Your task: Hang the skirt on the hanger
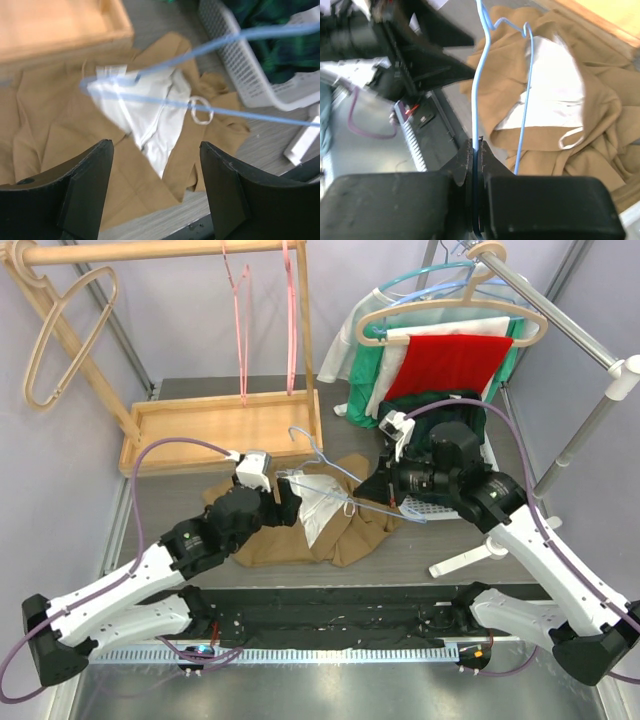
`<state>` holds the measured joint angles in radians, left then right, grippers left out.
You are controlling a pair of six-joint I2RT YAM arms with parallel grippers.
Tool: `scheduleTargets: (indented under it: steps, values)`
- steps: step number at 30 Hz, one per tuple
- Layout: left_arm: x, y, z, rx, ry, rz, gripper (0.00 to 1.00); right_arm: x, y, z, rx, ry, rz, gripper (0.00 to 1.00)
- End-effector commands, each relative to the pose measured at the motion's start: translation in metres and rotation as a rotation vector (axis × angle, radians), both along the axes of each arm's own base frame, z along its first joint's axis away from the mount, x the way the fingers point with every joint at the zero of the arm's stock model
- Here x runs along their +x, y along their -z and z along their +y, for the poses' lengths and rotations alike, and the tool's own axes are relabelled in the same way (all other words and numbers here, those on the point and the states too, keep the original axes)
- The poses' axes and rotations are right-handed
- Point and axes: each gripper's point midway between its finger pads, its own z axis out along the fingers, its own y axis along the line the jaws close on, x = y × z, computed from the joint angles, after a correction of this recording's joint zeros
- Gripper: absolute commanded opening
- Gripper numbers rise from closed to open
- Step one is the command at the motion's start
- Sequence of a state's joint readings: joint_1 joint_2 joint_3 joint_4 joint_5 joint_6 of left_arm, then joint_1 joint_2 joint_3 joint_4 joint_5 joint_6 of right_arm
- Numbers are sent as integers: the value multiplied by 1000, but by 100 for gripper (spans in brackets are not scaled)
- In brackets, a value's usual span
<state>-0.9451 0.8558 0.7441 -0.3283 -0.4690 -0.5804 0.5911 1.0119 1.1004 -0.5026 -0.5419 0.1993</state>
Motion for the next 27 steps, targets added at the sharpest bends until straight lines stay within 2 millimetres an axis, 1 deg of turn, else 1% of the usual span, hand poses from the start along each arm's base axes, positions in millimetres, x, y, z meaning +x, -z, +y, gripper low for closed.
scheduleTargets:
  steps: [1, 2, 3, 4, 5, 6, 7, 9, 10, 12, 13, 15, 16, 18, 19, 22, 23, 24, 25, 26, 27]
  values:
    - [-4, -75, -11, 0, 194, -183, 76, -41, -38, 0, 34, -211, -31, 1]
    - [-10, -82, -17, 18, 272, -205, 77, -46, -46, 0, 46, -235, -37, 1]
    - [-14, -97, -18, 12, 306, -231, 78, -56, -52, 1, 69, -290, -27, 1]
    - [-18, -96, -18, 40, 341, -217, 79, -60, -54, 2, 78, -308, -16, 1]
    - [-21, -99, -18, 49, 367, -218, 79, -65, -60, 3, 96, -334, -14, 1]
    - [-26, -107, -21, 53, 408, -230, 79, -71, -63, 3, 108, -361, -4, 1]
    - [-29, -106, -19, 67, 417, -222, 79, -82, -68, 4, 136, -418, 15, 1]
    - [-33, -113, -18, 66, 439, -242, 78, -90, -74, 4, 157, -455, 29, 1]
    - [-33, -115, -17, 66, 439, -247, 77, -97, -77, 3, 174, -493, 39, 1]
    - [-38, -118, -18, 58, 466, -258, 72, -100, -82, 2, 184, -496, 35, 1]
    - [-40, -118, -19, 54, 479, -255, 63, -100, -84, 2, 191, -498, 28, 1]
    - [-44, -115, -22, 51, 506, -239, 52, -104, -90, 2, 207, -502, 38, 1]
    - [-52, -113, -27, 36, 553, -222, 41, -104, -94, 2, 219, -504, 26, 1]
    - [-55, -106, -30, 35, 573, -198, 26, -103, -99, 3, 230, -491, 34, 1]
    - [-55, -107, -30, 27, 572, -196, 0, -101, -99, 3, 230, -475, 27, 1]
    - [-55, -107, -29, 22, 564, -201, 0, -86, -97, 5, 208, -399, 1, 1]
    - [-54, -106, -29, 29, 562, -202, 0, -82, -96, 5, 201, -384, -12, 17]
    - [-55, -106, -28, 36, 567, -196, 0, -67, -91, 4, 170, -315, -51, 34]
    - [-55, -104, -28, 46, 570, -187, 0, -61, -87, 3, 144, -286, -65, 46]
    - [-56, -103, -28, 55, 578, -183, 0, -53, -87, 2, 125, -258, -96, 63]
    - [-56, -102, -29, 61, 585, -174, 0, -47, -85, 1, 108, -241, -122, 69]
